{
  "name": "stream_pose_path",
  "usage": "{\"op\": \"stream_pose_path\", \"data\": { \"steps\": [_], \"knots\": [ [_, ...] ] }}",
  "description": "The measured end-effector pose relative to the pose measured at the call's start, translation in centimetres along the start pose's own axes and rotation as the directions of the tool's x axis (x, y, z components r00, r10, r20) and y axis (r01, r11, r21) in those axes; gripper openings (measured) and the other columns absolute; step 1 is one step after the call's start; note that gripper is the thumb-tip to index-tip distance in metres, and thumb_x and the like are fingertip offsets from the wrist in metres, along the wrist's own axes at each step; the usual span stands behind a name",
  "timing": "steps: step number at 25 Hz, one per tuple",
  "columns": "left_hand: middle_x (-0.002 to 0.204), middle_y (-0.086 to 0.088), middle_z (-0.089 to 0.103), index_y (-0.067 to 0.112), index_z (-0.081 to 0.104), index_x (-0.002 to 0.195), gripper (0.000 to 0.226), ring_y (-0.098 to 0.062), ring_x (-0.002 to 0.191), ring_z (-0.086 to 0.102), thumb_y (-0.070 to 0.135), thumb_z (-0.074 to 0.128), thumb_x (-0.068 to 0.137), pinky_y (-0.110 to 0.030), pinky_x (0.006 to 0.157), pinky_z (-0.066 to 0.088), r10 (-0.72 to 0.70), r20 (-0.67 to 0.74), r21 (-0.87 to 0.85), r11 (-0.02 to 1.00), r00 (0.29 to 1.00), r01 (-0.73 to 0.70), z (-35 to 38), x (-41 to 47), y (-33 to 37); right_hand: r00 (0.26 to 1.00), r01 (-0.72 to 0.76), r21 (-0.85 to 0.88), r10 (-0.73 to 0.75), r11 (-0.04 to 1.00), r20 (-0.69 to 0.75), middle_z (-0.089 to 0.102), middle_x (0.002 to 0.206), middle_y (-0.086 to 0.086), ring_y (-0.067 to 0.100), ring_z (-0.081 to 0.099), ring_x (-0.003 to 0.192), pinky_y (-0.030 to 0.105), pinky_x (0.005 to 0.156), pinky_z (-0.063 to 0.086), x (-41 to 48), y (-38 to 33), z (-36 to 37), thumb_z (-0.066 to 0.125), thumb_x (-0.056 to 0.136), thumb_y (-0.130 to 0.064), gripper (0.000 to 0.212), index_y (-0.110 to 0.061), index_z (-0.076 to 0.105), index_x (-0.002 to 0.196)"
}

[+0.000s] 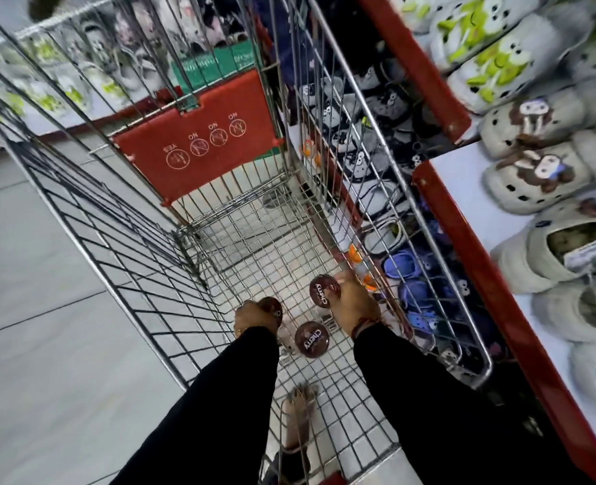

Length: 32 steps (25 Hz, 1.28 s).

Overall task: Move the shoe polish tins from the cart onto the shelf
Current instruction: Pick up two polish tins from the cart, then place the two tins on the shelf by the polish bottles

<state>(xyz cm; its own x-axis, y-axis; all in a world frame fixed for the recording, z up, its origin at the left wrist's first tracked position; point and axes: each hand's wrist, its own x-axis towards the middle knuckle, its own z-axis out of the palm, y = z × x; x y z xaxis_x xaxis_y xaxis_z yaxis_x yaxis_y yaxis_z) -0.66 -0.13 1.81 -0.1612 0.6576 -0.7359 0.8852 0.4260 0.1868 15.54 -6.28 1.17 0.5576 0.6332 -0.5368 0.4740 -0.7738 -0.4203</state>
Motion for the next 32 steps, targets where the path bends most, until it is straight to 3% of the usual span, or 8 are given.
{"op": "stream_pose_path", "data": {
  "steps": [3,6,8,12,18,22,27,32],
  "knots": [
    [0.127,-0.024,0.065,-0.003,0.062,0.125,0.041,-0.037,0.123,0.06,0.023,0.059,0.093,-0.036,0.1,0.047,-0.002,-0.053,-0.231,0.973,0.999,-0.01,-1.9,-2.7,0.7,0.995,-0.082,0.282,0.092,0.956,-0.024,0.069,0.12,0.016,0.036,0.066,0.111,0.045,0.095,0.052,-2.2,0.2,-1.3,0.056,0.093,-0.02,0.029,-0.014,0.053,0.121],
    [0.122,-0.026,0.067,-0.003,0.064,0.123,0.04,-0.039,0.118,0.062,0.02,0.059,0.091,-0.035,0.096,0.047,0.02,-0.085,-0.419,0.906,0.996,-0.054,-3.5,-7.3,1.0,0.989,-0.106,0.527,0.146,0.844,-0.035,0.067,0.118,0.013,0.027,0.068,0.096,0.028,0.078,0.054,-5.3,0.2,-4.4,0.057,0.094,-0.011,0.028,-0.008,0.055,0.122],
    [0.117,-0.026,0.07,-0.001,0.067,0.121,0.046,-0.039,0.112,0.065,0.024,0.066,0.083,-0.038,0.097,0.052,0.044,-0.062,-0.583,0.809,0.997,-0.072,-4.2,-11.0,0.8,0.99,-0.055,0.63,0.125,0.775,-0.067,0.066,0.118,0.011,0.024,0.067,0.093,0.03,0.078,0.055,-7.8,0.6,-6.8,0.06,0.093,-0.012,0.026,-0.013,0.058,0.119],
    [0.11,-0.014,0.068,0.004,0.065,0.12,0.052,-0.031,0.102,0.068,0.027,0.074,0.074,-0.05,0.095,0.055,0.085,0.002,-0.781,0.623,0.996,-0.051,-5.5,-17.8,0.6,0.985,0.015,0.769,0.124,0.64,-0.123,0.069,0.115,0.011,0.034,0.067,0.107,0.057,0.094,0.053,-12.7,2.4,-11.5,0.066,0.087,-0.019,0.021,-0.029,0.06,0.105],
    [0.08,-0.01,0.068,0.017,0.06,0.076,0.014,-0.024,0.071,0.067,0.016,0.071,0.083,-0.035,0.07,0.058,0.345,0.017,-0.862,0.481,0.939,-0.161,-7.1,-32.9,1.9,0.924,0.214,0.871,0.199,0.442,-0.328,0.07,0.116,0.019,0.03,0.068,0.098,0.048,0.086,0.058,-26.3,5.6,-23.1,0.07,0.083,-0.026,0.031,-0.015,0.064,0.111],
    [0.05,0.006,0.069,0.018,0.062,0.074,0.016,-0.01,0.049,0.065,0.013,0.068,0.088,-0.022,0.05,0.057,0.576,0.028,-0.848,0.447,0.817,-0.286,-8.4,-42.3,4.3,0.884,0.359,0.878,0.187,0.316,-0.429,0.063,0.114,0.017,0.027,0.063,0.097,0.023,0.06,0.059,-34.9,8.4,-30.5,0.06,0.093,-0.007,0.035,0.001,0.055,0.127],
    [0.066,-0.002,0.073,0.013,0.061,0.084,0.008,-0.012,0.048,0.069,0.013,0.067,0.089,-0.025,0.053,0.059,0.787,0.129,-0.833,0.416,0.604,-0.364,-8.0,-53.2,8.0,0.756,0.538,0.783,0.231,0.313,-0.612,0.068,0.113,0.022,0.026,0.065,0.098,0.042,0.089,0.055,-44.9,13.0,-38.7,0.065,0.09,-0.008,0.033,-0.002,0.06,0.121],
    [0.066,-0.004,0.074,0.013,0.064,0.087,0.006,-0.014,0.052,0.07,0.012,0.069,0.087,-0.022,0.053,0.059,0.901,0.215,-0.799,0.384,0.378,-0.462,-5.0,-61.6,12.2,0.612,0.644,0.702,0.347,0.303,-0.711,0.071,0.097,0.015,0.018,0.069,0.079,0.024,0.068,0.06,-52.0,18.5,-44.3,0.065,0.089,-0.008,0.031,-0.001,0.061,0.12]
  ]
}}
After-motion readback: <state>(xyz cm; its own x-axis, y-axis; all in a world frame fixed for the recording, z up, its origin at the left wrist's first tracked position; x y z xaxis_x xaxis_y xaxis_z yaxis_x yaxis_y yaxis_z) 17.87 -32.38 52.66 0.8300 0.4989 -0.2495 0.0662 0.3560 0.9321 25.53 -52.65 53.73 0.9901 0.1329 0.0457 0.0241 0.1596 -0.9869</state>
